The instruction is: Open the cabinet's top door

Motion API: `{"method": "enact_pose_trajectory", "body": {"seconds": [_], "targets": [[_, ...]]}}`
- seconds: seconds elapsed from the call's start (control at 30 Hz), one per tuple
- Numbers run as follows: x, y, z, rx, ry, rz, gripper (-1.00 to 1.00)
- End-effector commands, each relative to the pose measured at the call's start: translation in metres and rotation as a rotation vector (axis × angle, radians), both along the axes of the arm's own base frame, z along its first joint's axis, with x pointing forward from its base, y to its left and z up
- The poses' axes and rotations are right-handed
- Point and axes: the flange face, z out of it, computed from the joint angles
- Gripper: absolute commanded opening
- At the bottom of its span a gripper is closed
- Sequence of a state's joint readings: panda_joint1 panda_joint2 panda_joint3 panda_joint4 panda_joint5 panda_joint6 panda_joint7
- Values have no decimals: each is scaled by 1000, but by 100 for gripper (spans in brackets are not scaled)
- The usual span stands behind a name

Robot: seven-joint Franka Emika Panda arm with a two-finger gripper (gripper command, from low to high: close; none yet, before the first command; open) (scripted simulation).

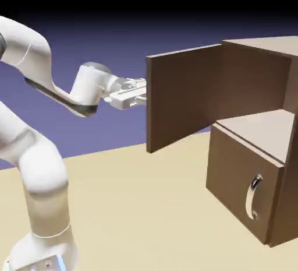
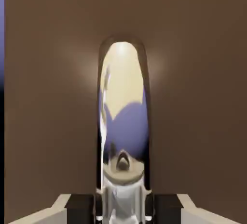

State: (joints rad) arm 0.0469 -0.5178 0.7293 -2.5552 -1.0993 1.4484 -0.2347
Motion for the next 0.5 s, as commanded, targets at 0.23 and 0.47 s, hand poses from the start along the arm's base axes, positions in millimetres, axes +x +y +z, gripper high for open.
{"method": "enact_pose_trajectory", "body": {"seconds": [0.23, 0.47], "targets": [[12, 56, 0, 0, 0, -178, -100], [25, 90, 0, 0, 0, -290, -100]]}}
